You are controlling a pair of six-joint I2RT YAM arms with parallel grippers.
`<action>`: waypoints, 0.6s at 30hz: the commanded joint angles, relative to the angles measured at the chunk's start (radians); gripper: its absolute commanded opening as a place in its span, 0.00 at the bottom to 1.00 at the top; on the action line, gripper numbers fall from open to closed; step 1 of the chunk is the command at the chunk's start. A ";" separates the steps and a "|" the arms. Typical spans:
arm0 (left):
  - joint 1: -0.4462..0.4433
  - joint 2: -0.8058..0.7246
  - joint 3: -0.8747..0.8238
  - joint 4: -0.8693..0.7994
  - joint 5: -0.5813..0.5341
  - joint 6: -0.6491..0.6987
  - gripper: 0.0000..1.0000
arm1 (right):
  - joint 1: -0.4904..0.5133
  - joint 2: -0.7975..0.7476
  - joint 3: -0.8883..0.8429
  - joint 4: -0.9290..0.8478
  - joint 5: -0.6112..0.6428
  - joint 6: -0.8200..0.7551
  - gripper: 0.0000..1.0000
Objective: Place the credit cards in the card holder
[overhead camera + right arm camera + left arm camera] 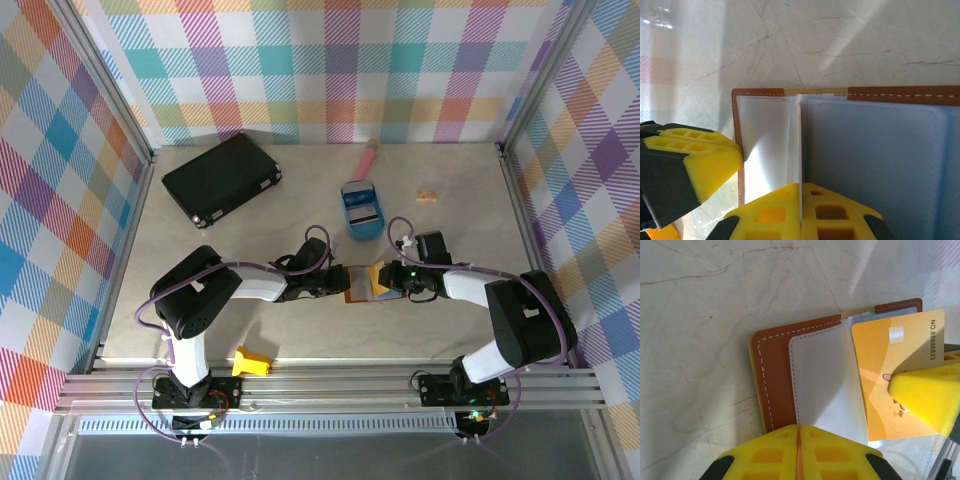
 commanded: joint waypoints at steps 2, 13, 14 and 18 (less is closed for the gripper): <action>-0.004 0.032 0.010 -0.017 -0.015 -0.015 0.10 | 0.005 0.027 -0.015 0.024 -0.017 0.043 0.00; -0.004 0.013 0.008 -0.058 -0.032 -0.010 0.09 | 0.005 -0.030 -0.030 0.024 0.005 0.107 0.00; -0.003 0.015 0.007 -0.055 -0.031 -0.009 0.09 | 0.005 -0.046 -0.030 0.014 0.013 0.110 0.00; -0.003 0.016 0.007 -0.053 -0.027 -0.011 0.10 | 0.005 -0.118 -0.031 -0.029 0.046 0.132 0.00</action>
